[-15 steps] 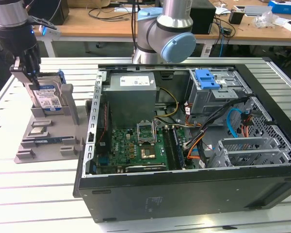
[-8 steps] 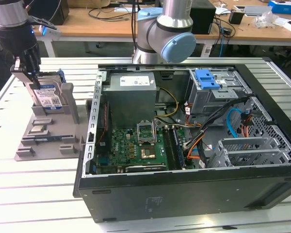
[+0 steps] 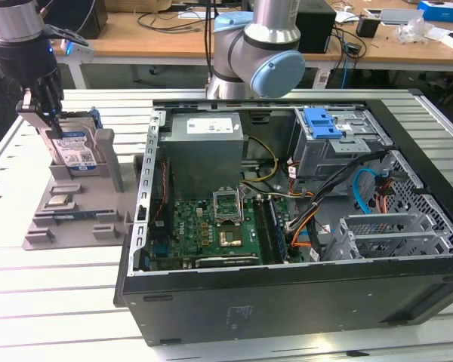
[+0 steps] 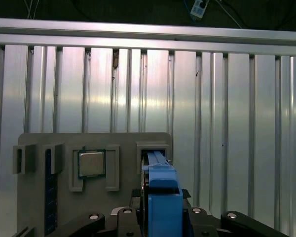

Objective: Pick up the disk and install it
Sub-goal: 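Pick up the disk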

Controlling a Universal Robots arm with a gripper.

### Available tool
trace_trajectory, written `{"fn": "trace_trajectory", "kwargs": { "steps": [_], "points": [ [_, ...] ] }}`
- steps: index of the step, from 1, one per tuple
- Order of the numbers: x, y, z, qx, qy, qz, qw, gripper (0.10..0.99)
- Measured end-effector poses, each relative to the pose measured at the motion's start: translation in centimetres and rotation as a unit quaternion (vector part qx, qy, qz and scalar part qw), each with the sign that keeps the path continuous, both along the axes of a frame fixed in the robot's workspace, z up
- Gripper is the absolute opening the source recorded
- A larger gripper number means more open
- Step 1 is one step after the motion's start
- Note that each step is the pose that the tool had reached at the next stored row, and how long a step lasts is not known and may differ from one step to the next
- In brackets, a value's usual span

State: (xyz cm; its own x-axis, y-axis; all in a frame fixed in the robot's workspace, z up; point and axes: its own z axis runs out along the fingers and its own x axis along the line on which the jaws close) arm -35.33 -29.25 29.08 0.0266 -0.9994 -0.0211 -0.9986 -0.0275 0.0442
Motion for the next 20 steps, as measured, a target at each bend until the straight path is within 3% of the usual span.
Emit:
{"fn": "trace_trajectory", "kwargs": {
  "steps": [8,11,15,20],
  "points": [
    [0.02,0.00,0.14,-0.0002,0.0000,0.000,1.0000,0.369],
    [0.01,0.01,1.31,-0.0002,0.0000,0.000,1.0000,0.369],
    [0.01,0.09,3.43,-0.0001,0.0000,0.000,1.0000,0.369],
    [0.01,0.12,4.80,-0.0001,-0.0001,0.000,1.0000,0.369]
  ]
}}
